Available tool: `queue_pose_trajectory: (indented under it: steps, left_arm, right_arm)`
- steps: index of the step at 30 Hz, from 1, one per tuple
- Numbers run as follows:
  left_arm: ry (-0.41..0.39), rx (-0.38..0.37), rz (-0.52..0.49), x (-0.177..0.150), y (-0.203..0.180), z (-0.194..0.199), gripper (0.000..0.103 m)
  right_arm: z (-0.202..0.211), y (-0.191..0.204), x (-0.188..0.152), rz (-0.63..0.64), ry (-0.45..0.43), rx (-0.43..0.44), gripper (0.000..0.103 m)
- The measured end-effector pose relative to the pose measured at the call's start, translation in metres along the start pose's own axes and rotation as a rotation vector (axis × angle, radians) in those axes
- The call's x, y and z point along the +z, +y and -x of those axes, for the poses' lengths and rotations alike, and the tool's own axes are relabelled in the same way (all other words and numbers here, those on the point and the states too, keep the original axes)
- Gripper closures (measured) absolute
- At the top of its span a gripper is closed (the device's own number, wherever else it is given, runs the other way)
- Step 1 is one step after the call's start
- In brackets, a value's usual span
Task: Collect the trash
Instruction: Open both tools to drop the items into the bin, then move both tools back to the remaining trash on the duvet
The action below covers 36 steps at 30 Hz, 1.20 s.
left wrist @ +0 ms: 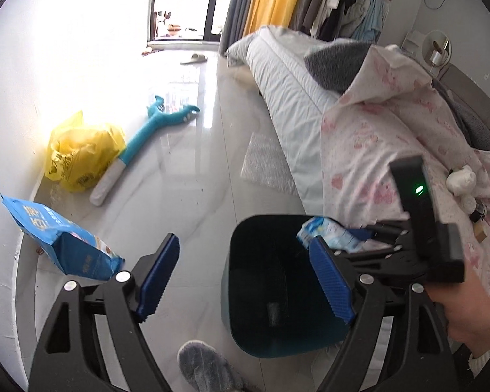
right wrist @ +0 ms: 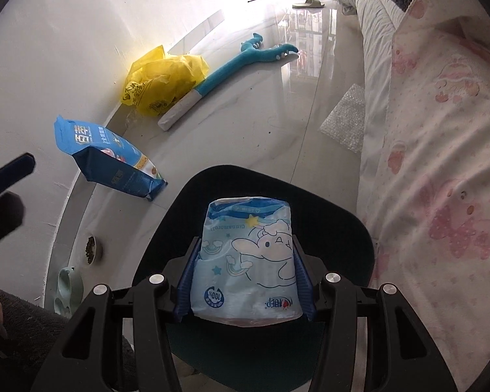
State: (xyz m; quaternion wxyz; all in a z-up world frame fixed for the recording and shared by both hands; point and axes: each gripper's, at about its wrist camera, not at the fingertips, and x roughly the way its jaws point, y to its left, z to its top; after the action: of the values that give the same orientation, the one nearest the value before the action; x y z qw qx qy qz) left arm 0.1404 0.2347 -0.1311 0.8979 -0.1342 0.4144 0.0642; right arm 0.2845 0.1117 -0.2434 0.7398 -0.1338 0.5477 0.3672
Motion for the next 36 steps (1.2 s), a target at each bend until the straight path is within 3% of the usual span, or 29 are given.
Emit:
queue_pose_trajectory:
  steps: [5,11,13,15,19,25,36]
  left_arm:
    - [-0.1,0.007,-0.045,0.007,0.001,0.021,0.018]
    - [-0.177,-0.036,-0.048,0.012,-0.002,0.04,0.018]
    - [-0.201,-0.074,-0.046,0.016,-0.005,0.047,0.018]
    - [-0.238,-0.083,-0.054,0.018,-0.009,0.054,0.018]
    - [-0.307,-0.085,-0.063,0.025,-0.018,0.068,0.017]
    - [-0.394,-0.061,-0.11,0.033,-0.036,0.086,0.014]
    - [-0.384,-0.134,-0.131,0.046,-0.082,0.085,0.007]
  right_arm:
    - [-0.019,0.0,-0.006,-0.001,0.056,-0.021,0.05]
    - [-0.034,0.005,-0.012,0.007,0.106,-0.034,0.049]
    - [-0.039,0.007,-0.014,0.019,0.131,-0.035,0.045]
    - [-0.043,0.01,-0.017,0.025,0.152,-0.041,0.035]
    - [-0.038,0.01,-0.02,0.019,0.154,-0.046,0.03]
    - [-0.002,0.007,-0.017,0.006,0.062,-0.026,0.027]
    - [0.083,-0.002,-0.017,0.056,-0.146,-0.025,0.024]
